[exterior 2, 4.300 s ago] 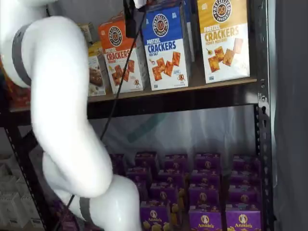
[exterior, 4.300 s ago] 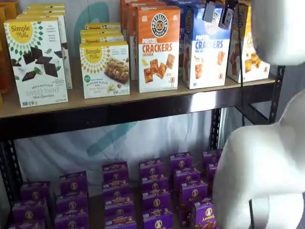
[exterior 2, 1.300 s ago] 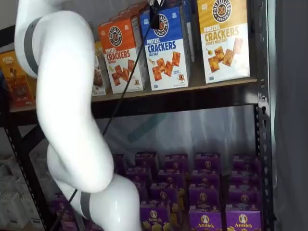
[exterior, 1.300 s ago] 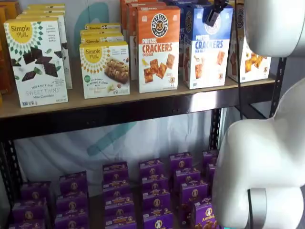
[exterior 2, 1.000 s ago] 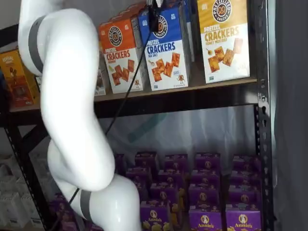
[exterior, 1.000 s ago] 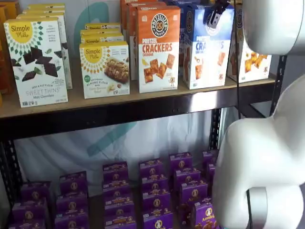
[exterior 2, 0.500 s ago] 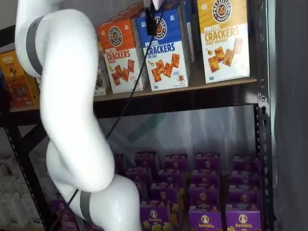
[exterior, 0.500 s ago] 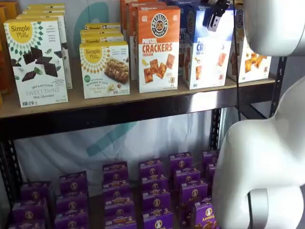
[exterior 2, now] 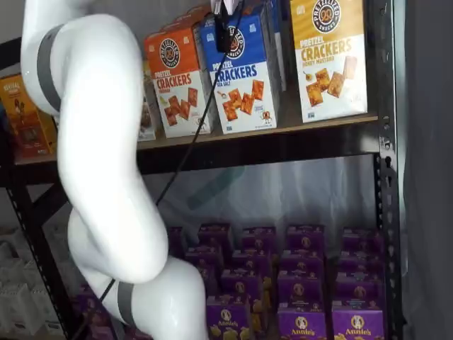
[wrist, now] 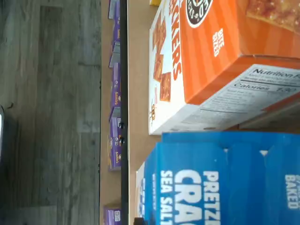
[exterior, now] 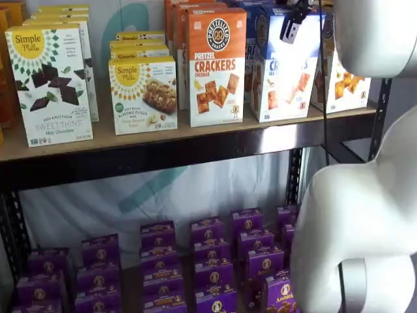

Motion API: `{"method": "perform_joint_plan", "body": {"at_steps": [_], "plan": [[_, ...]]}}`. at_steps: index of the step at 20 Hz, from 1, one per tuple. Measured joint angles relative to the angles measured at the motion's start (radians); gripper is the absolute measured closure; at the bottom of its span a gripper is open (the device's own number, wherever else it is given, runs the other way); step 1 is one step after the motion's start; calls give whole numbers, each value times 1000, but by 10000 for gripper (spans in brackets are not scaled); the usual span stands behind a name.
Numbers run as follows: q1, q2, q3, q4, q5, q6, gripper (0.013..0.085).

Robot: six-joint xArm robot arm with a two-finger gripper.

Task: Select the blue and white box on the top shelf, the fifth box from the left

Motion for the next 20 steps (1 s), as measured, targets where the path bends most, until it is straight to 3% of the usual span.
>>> {"method": "perform_joint_plan", "body": {"at_steps": [7,10,20], "plan": [[-3,2,-2,1,5,-2,290],[-3,1,-2,1,6,-2,370],[-2,-7,6,-2,5,-3,370]]}}
